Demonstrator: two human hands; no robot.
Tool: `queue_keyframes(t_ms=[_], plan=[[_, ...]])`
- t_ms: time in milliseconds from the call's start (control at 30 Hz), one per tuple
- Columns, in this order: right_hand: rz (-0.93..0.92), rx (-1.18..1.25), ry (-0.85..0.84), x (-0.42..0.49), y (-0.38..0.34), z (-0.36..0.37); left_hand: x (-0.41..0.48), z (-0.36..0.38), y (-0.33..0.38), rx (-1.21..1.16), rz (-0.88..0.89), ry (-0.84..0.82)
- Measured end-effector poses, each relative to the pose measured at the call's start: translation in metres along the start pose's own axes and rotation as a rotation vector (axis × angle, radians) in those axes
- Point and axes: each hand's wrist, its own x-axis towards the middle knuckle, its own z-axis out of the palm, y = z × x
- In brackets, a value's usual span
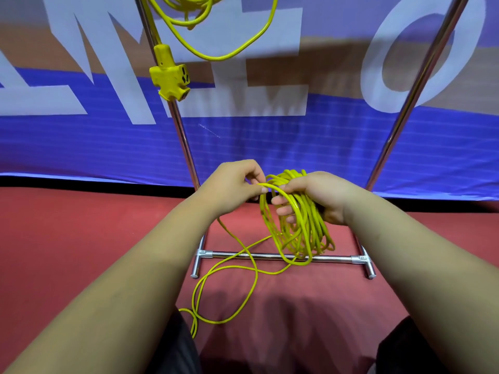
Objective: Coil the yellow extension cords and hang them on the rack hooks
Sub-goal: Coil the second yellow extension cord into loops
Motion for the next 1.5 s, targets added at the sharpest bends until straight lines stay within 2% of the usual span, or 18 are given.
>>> queue_keyframes(t_ms=[100, 167, 267, 333, 400, 467, 567, 667, 733, 867, 967, 1067, 1200, 1300, 1367, 1433, 1500], plan=[[-0.028, 0.006, -0.026, -0.002, -0.001, 0.007, 0.001, 0.0, -0.008, 0.047, -0.061, -0.022], [-0.07, 0.073, 0.01, 0.0, -0.002, 0.008, 0.002, 0.0, -0.017, 0.108, -0.145, -0.107], [-0.124, 0.204, 0.01, 0.004, -0.004, 0.002, 0.0, -0.001, -0.038, 0.095, -0.264, -0.496], [-0.148, 0.209, 0.006, 0.004, -0.005, -0.003, -0.002, 0.001, -0.051, 0.128, -0.261, -0.626], [-0.157, 0.148, 0.023, 0.002, -0.007, -0.006, 0.0, 0.001, -0.058, 0.21, -0.238, -0.53], [-0.144, 0.094, 0.065, -0.002, -0.008, -0.009, 0.007, -0.005, -0.058, 0.341, -0.188, -0.326], [-0.111, 0.107, 0.075, -0.002, -0.007, -0.013, 0.016, -0.018, -0.058, 0.486, -0.041, -0.121], [-0.1, 0.164, 0.093, 0.0, -0.003, -0.013, 0.017, -0.02, -0.047, 0.558, 0.124, -0.042], [-0.097, 0.119, 0.068, 0.0, -0.001, -0.008, 0.015, -0.015, -0.033, 0.618, 0.218, -0.011], [-0.106, 0.063, 0.018, 0.001, 0.001, 0.005, 0.019, -0.004, -0.019, 0.523, 0.258, 0.056], [-0.123, 0.051, 0.003, 0.003, 0.001, 0.009, 0.016, -0.002, -0.018, 0.382, 0.201, 0.062], [-0.147, 0.041, -0.058, 0.006, 0.002, 0.009, 0.011, -0.003, -0.027, 0.307, 0.058, 0.054], [-0.193, 0.082, -0.056, 0.008, 0.002, 0.01, 0.012, 0.002, -0.044, 0.216, -0.148, -0.141], [-0.255, 0.144, -0.056, 0.008, 0.002, 0.007, 0.012, 0.012, -0.061, 0.295, -0.233, -0.337], [-0.286, 0.172, -0.048, 0.008, 0.0, 0.004, 0.012, 0.018, -0.068, 0.282, -0.268, -0.409], [-0.291, 0.128, -0.014, 0.007, -0.002, 0.0, 0.015, 0.021, -0.069, 0.267, -0.281, -0.363], [-0.276, 0.034, 0.031, 0.006, -0.003, -0.004, 0.021, 0.02, -0.067, 0.306, -0.267, -0.235]])
